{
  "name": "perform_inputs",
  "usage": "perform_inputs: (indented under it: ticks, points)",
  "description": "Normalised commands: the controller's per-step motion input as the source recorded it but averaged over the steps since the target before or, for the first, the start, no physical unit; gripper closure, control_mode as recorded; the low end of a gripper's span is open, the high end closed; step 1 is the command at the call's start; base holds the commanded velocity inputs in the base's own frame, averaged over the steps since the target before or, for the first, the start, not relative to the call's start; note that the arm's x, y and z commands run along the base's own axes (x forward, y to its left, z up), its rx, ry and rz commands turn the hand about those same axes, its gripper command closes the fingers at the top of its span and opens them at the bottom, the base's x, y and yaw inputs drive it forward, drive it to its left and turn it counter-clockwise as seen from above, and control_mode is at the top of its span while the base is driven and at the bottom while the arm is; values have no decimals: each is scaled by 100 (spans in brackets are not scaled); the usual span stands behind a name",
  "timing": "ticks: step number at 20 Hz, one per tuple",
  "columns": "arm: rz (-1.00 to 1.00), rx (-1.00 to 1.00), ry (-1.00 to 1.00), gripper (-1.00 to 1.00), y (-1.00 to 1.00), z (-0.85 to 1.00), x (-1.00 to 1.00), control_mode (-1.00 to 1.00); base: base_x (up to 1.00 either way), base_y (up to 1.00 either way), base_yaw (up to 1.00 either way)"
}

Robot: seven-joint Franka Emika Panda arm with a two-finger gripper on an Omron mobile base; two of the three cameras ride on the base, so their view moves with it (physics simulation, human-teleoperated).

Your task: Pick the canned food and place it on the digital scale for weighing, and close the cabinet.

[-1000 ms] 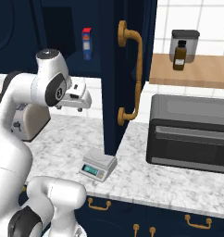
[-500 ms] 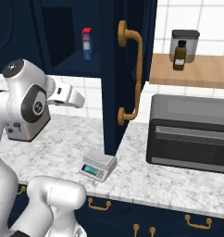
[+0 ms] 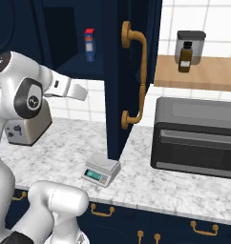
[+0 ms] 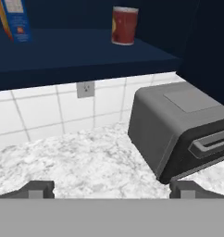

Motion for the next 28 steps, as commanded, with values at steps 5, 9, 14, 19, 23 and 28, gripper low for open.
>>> perform_inputs:
  ticks: [5,9,14,19,23,28]
  points:
    - [-5,0,-6,-100,-7,50,17,-100,0,0,0]
    - [0,0,0,-100,-8,28,24,-100,0,0,0]
    - [0,0,-2,-100,-13,4,38,-100,0,0,0]
    - [-2,0,-5,-100,-26,2,44,-100,0,0,0]
    - [-7,0,0,-100,-34,1,51,-100,0,0,0]
    - [-4,0,0,-100,-18,0,49,-100,0,0,0]
